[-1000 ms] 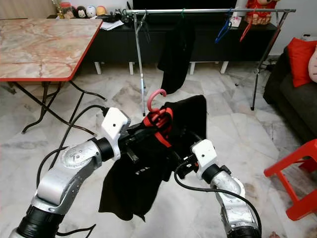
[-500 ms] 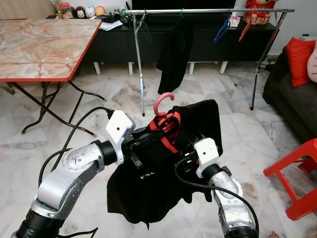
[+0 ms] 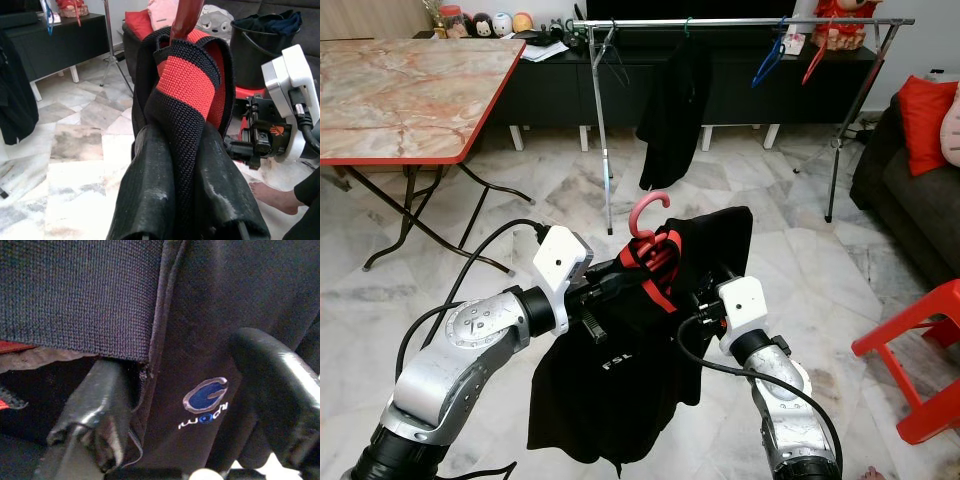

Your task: Hang hanger

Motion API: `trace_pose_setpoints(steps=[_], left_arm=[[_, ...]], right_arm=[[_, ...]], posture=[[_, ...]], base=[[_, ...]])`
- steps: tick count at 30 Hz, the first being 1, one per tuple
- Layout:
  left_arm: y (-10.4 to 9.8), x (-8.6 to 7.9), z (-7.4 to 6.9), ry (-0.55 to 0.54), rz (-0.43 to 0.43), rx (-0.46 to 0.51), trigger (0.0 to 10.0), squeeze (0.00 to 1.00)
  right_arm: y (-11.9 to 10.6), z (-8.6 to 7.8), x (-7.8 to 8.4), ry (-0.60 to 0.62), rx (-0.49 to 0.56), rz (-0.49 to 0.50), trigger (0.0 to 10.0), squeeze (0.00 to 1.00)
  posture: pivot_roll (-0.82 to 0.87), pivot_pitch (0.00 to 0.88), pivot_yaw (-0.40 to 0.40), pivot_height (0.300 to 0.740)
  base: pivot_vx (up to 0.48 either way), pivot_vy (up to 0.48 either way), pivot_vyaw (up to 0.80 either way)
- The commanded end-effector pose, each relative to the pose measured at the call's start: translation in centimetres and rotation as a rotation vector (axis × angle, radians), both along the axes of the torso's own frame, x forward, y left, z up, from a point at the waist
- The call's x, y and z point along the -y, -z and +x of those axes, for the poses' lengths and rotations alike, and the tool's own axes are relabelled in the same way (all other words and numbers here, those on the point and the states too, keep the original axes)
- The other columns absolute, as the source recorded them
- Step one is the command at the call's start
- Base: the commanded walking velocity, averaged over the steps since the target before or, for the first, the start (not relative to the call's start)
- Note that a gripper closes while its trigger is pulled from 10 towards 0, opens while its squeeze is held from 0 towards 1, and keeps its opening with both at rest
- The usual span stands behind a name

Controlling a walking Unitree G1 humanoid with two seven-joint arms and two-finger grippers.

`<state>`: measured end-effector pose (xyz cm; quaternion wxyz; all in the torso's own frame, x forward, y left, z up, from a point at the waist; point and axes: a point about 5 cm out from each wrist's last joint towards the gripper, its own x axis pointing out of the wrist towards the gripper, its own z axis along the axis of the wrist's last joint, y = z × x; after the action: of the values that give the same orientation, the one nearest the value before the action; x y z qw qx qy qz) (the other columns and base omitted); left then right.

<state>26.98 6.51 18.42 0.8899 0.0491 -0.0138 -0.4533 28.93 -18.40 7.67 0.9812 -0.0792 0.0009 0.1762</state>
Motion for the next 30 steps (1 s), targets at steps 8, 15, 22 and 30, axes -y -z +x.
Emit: trace_pose_setpoints(steps=[8, 15, 22, 30], left_arm=[[-1.28, 0.24, -0.30, 0.006, -0.024, 0.048, 10.0, 0.00], [-1.38, 0.15, -0.27, 0.000, -0.028, 0.049, 10.0, 0.00], [-1.35, -0.13, -0.17, -0.014, -0.027, 0.049, 10.0, 0.00], [-1.25, -0.43, -0.14, -0.024, -0.023, 0.044, 10.0, 0.00]], right_arm=[[-0.34, 0.22, 0.26, 0.021, 0.014, 0.022, 0.0, 0.00], [-0.23, 0.24, 0.13, 0.019, 0.010, 0.026, 0.0, 0.00], [-0.26, 0.26, 0.14, 0.022, 0.010, 0.029, 0.0, 0.00], [-0.17, 0.19, 0.07, 0.020, 0.005, 0.031, 0.0, 0.00]], posture=[[-0.01, 0.000, -0.032, 0.740], [-0.01, 0.001, -0.032, 0.740], [-0.01, 0.003, -0.032, 0.740], [0.00, 0.007, -0.033, 0.740]], base=[[0.000, 0.000, 0.00], [0.000, 0.000, 0.00], [0.000, 0.000, 0.00], [0.000, 0.000, 0.00]])
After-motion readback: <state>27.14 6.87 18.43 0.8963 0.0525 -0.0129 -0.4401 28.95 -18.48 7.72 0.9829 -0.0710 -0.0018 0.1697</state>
